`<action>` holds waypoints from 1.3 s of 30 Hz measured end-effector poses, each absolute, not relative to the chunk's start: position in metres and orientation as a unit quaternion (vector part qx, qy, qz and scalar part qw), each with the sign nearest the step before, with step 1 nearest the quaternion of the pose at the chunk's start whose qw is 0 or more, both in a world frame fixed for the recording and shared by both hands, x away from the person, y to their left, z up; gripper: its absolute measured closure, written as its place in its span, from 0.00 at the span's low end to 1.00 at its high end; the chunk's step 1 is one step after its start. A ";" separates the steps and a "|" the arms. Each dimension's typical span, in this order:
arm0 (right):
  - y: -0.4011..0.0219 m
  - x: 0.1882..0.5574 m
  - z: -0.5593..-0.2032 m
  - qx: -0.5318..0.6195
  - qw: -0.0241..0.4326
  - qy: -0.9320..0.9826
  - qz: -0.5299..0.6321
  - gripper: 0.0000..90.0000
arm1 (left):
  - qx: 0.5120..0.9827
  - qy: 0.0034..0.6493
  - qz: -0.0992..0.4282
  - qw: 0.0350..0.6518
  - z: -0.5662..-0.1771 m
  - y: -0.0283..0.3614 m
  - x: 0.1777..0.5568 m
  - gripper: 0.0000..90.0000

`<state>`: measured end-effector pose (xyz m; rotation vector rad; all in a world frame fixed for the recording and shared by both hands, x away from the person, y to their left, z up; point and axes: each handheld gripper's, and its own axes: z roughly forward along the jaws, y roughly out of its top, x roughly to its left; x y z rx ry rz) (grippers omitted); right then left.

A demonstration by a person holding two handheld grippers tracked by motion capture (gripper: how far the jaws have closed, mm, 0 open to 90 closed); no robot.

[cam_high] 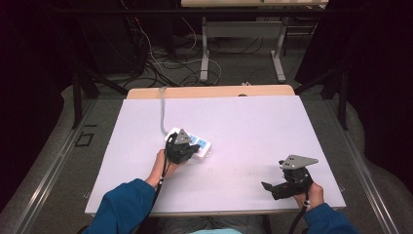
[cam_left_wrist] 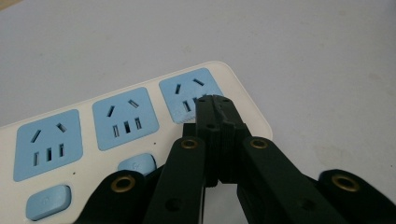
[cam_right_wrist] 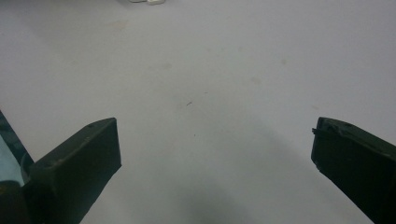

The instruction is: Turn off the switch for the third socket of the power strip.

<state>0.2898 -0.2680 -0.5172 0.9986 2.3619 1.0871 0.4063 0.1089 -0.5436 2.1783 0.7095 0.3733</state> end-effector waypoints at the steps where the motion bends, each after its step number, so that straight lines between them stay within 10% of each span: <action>1: -0.268 0.290 -0.517 0.353 0.177 0.835 0.384 0.01 | 0.861 0.280 0.147 0.399 -0.544 0.109 0.406 1.00; 39: -0.268 0.290 -0.517 0.352 0.177 0.835 0.384 0.01 | 0.864 0.275 0.161 0.391 -0.542 0.106 0.404 1.00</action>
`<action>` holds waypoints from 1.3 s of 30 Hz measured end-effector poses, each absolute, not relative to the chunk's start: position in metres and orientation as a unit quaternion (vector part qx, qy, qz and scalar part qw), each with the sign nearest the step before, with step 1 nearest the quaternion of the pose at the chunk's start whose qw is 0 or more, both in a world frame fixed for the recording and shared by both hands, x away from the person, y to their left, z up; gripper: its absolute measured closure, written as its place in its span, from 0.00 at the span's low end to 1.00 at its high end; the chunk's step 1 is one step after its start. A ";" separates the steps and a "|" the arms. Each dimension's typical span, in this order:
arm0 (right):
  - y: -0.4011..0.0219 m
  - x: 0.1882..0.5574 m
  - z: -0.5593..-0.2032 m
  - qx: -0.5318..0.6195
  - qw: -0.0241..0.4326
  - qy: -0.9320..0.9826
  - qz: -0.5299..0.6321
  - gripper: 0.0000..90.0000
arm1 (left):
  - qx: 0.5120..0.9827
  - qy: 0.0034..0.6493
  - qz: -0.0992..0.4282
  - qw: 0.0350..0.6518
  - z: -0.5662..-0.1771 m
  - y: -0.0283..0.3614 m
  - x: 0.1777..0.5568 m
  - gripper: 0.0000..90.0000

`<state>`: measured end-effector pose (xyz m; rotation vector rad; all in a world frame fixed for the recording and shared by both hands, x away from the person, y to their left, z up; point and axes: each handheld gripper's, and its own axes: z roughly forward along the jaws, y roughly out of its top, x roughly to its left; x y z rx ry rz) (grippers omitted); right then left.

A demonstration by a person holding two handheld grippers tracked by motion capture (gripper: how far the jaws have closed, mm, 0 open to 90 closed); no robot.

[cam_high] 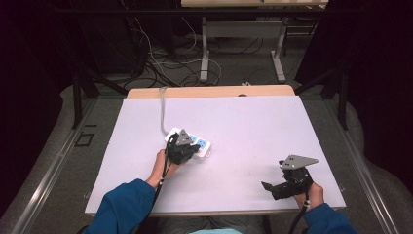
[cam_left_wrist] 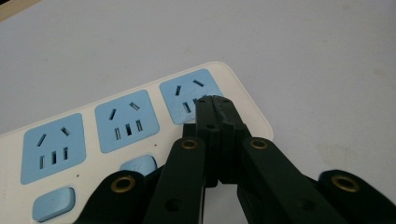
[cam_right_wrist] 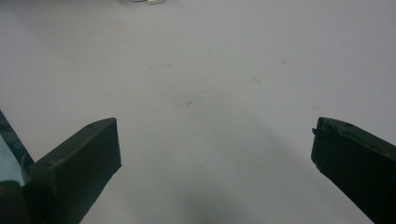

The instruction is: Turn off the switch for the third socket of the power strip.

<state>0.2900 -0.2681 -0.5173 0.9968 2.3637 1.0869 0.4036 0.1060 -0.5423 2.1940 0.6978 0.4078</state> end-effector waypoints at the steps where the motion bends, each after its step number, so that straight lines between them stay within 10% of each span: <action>1: -0.268 0.290 -0.517 0.353 0.178 0.835 0.383 0.01 | 0.862 0.275 0.162 0.394 -0.542 0.106 0.403 1.00; 27: -0.268 0.290 -0.517 0.353 0.177 0.836 0.382 0.01 | 0.849 0.285 0.167 0.413 -0.537 0.111 0.405 1.00; 39: -0.268 0.289 -0.517 0.352 0.178 0.836 0.382 0.01 | 0.839 0.305 0.164 0.419 -0.524 0.117 0.402 0.58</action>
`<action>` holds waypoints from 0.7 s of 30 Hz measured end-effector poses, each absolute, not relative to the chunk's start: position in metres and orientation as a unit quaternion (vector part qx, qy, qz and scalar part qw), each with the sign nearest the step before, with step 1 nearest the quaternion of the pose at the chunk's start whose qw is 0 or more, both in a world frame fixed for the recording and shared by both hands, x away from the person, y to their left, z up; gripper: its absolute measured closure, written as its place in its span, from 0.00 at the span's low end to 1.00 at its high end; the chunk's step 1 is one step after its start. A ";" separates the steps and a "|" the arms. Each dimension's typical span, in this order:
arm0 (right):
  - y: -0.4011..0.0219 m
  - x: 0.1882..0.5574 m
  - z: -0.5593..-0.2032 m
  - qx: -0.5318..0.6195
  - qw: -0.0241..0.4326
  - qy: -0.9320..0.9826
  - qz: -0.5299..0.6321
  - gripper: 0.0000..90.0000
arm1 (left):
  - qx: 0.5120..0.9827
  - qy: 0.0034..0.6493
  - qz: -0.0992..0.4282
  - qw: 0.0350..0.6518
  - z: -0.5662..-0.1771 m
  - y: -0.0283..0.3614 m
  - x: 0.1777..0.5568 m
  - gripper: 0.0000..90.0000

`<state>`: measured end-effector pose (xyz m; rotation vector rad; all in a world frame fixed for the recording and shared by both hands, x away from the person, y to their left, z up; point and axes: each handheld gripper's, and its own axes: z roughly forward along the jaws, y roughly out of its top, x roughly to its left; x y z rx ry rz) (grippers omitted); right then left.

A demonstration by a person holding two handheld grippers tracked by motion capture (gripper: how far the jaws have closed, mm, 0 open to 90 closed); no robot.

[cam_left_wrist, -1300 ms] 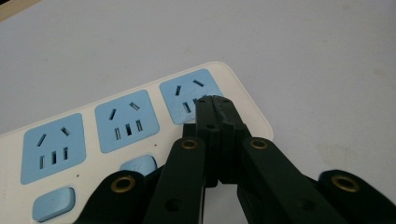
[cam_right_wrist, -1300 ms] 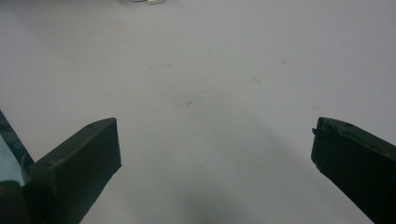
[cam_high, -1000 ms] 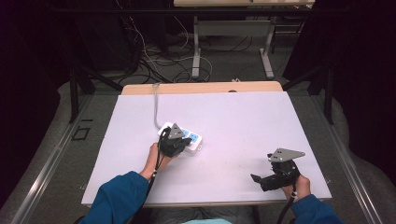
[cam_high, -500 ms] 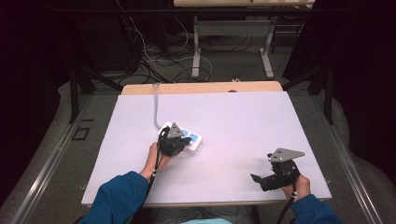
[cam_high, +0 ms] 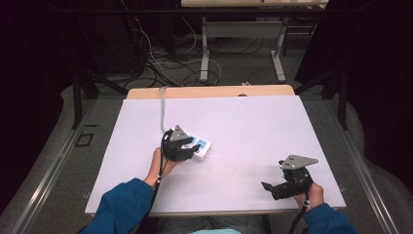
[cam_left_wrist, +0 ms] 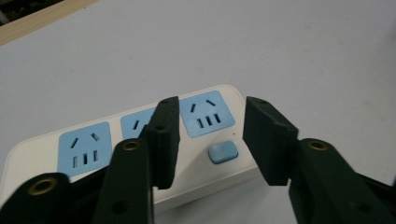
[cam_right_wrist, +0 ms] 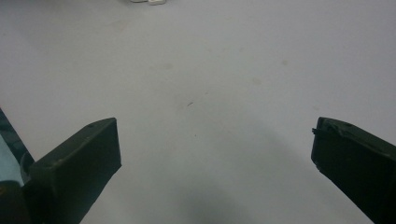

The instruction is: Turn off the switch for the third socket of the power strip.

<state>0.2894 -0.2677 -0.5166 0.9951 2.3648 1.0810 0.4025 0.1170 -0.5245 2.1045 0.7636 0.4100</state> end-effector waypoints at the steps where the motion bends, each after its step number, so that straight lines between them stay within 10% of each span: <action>1: -0.268 0.290 -0.517 0.350 0.178 0.837 0.381 0.01 | 0.839 0.307 0.165 0.419 -0.524 0.118 0.403 0.52; 9: -0.268 0.290 -0.516 0.353 0.178 0.836 0.381 0.01 | 0.839 0.320 0.171 0.406 -0.519 0.127 0.399 0.22; 21: -0.268 0.289 -0.517 0.352 0.179 0.835 0.383 0.01 | 0.840 0.330 0.181 0.390 -0.512 0.144 0.386 0.05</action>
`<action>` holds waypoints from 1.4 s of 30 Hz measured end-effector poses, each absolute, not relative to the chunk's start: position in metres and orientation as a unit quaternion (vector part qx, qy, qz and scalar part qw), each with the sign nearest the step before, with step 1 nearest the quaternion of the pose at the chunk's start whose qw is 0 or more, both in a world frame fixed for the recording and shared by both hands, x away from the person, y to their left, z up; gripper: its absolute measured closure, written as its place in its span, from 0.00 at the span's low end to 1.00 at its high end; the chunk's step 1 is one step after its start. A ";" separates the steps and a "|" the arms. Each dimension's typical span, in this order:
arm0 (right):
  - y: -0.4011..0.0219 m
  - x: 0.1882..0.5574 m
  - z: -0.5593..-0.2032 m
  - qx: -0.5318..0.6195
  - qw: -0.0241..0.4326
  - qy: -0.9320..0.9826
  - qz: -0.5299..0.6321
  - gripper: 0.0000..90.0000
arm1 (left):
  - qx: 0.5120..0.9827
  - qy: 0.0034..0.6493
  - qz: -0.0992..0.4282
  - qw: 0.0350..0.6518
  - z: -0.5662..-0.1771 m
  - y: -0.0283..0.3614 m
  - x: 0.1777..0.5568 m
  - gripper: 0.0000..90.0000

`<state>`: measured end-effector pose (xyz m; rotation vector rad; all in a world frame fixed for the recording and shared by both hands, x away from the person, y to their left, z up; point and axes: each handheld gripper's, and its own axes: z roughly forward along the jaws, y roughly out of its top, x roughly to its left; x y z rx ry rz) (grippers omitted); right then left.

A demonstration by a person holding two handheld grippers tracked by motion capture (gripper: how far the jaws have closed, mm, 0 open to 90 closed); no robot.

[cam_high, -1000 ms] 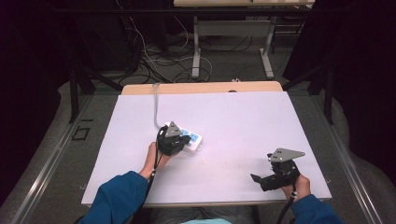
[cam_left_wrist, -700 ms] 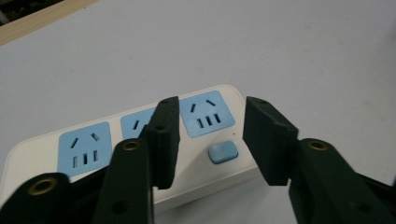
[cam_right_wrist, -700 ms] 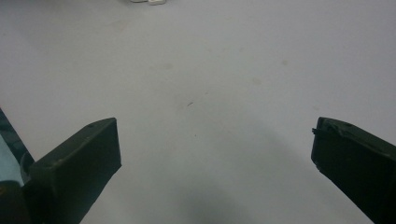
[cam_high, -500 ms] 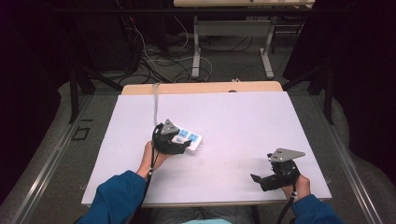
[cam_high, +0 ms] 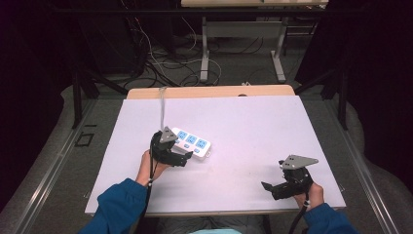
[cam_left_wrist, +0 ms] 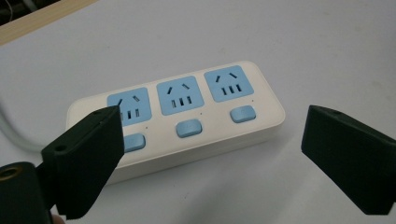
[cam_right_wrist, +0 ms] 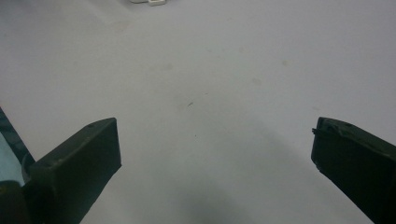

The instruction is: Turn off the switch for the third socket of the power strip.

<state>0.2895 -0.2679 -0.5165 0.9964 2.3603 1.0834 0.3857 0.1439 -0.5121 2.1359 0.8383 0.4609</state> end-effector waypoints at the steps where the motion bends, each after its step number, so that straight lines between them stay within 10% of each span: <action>1: -0.268 0.289 -0.517 0.351 0.179 0.836 0.383 0.01 | 0.840 0.333 0.180 0.388 -0.511 0.145 0.384 0.04; 42: -0.268 0.290 -0.516 0.351 0.178 0.836 0.383 0.01 | 0.836 0.365 0.191 0.364 -0.506 0.197 0.332 0.00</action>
